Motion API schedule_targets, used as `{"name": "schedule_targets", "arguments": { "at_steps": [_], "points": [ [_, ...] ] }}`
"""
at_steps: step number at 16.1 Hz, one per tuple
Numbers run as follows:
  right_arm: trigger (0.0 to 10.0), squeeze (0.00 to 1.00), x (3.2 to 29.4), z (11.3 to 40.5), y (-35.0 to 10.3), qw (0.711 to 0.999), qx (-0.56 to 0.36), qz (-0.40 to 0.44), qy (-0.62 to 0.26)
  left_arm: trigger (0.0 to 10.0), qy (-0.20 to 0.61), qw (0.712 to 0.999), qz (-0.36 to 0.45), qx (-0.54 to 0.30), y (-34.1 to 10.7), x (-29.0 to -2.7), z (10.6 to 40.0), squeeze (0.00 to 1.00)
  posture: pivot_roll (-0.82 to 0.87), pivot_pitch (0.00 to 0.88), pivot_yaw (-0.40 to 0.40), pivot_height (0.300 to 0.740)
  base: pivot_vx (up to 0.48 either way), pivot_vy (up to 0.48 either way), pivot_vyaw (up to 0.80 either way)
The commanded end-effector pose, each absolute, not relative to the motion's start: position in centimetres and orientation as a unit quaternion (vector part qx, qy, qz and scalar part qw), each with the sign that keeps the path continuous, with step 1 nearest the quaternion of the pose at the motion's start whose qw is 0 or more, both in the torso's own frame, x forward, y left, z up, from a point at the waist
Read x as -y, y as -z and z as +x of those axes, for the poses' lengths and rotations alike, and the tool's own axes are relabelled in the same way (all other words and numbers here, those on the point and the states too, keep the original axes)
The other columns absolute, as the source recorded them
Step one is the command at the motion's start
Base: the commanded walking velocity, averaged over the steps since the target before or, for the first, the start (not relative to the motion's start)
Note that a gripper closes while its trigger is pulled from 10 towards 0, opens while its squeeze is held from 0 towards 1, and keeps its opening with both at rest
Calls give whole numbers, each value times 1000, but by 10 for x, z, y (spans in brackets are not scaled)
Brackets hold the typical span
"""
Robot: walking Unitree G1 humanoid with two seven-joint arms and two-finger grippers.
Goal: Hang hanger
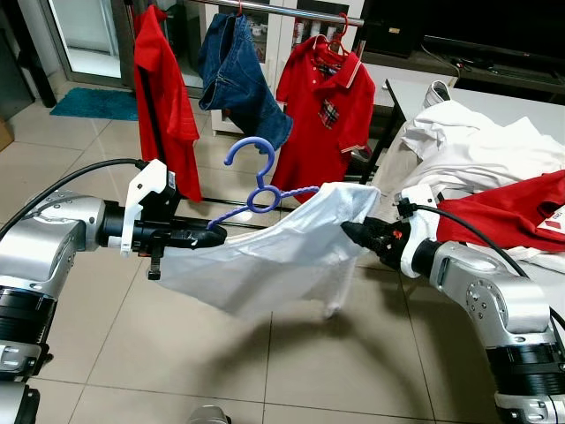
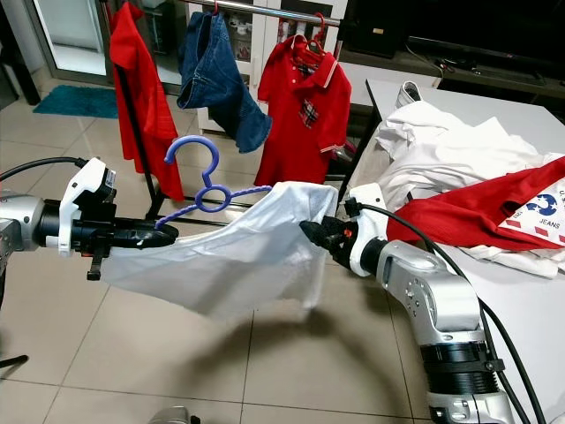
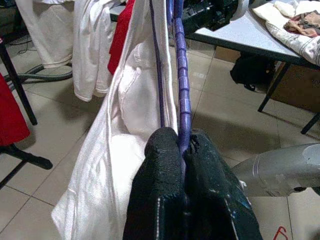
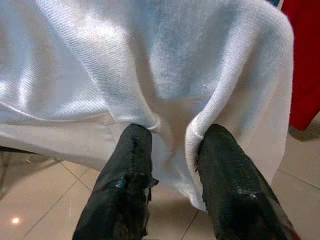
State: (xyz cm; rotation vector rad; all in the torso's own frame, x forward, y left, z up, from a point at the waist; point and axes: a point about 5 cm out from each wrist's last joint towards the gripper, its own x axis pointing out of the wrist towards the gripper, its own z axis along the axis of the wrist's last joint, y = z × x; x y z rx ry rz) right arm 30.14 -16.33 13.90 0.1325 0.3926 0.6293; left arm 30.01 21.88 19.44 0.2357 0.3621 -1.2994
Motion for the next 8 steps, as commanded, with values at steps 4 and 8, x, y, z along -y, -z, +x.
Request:
{"name": "schedule_targets", "arguments": {
  "at_steps": [4,8],
  "points": [
    [0,0,168,305,-145,933,-175,78,-304,0,609,770,119,-145,-206,-215,302,0,132,0,-87,740,0,0,0],
    [0,0,173,305,-148,934,-167,83,-304,0,601,776,125,-147,-205,-218,303,0,135,0,-89,740,0,0,0]
  ]
}}
